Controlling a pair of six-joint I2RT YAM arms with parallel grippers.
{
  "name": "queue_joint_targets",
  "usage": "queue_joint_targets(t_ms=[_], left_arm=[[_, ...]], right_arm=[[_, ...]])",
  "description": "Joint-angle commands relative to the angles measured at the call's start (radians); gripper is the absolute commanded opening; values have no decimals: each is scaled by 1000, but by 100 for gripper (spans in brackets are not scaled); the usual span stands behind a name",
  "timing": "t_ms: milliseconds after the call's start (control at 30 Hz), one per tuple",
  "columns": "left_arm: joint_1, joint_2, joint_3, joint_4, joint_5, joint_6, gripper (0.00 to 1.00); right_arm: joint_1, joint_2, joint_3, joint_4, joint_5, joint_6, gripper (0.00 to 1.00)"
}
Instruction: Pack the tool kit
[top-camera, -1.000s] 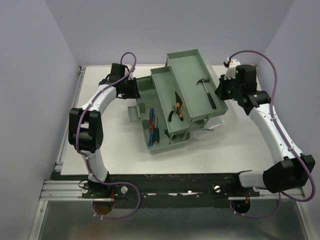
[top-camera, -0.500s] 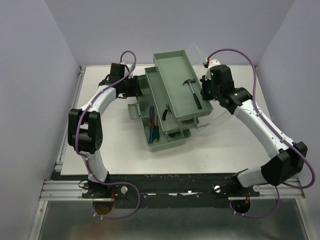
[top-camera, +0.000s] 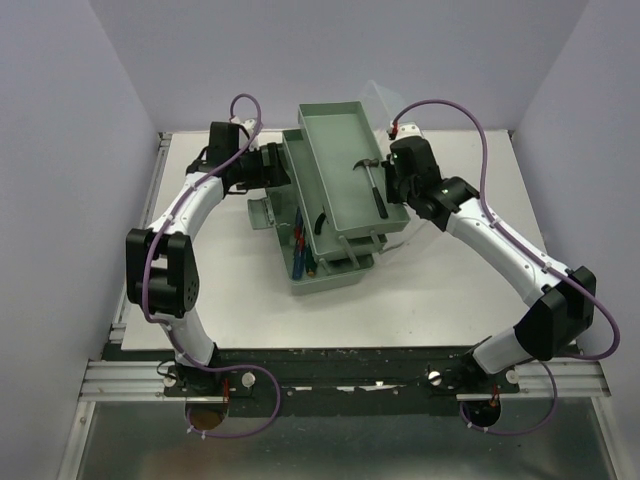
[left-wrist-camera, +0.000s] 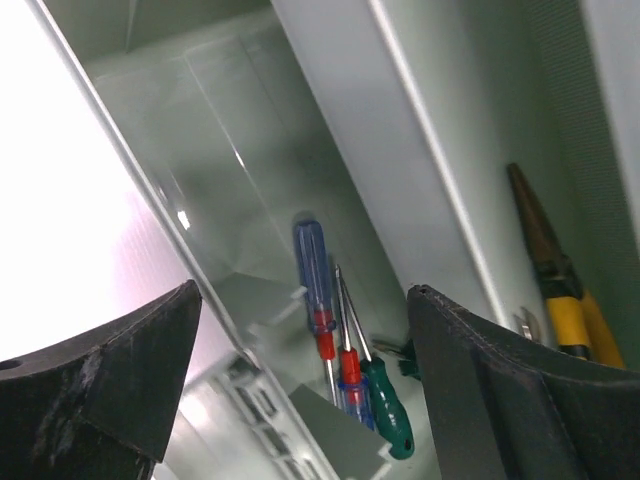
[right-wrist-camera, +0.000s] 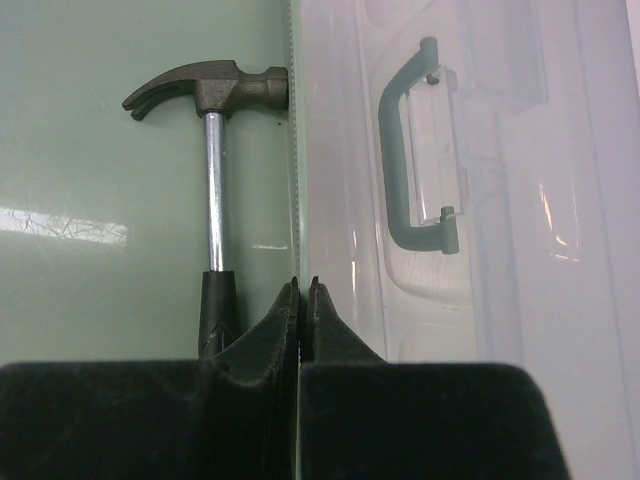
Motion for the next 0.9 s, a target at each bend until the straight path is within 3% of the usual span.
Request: queue_joint_targets(t_ms=[0,300,567,867], left_arm=[[23,-90,-6,31,63,-29,95],[23,-289,-141,161,-98,-62,99],[16,-290,-172,300,143,-200,99],[-18,-242,-186,359,209,-263,99]], right_arm=[[60,60,-27,35,-6,77,1],[112,81,-21,53,50,88,1],[150,130,22,43,83,80,1],[182,179,59,27,109,80,1]])
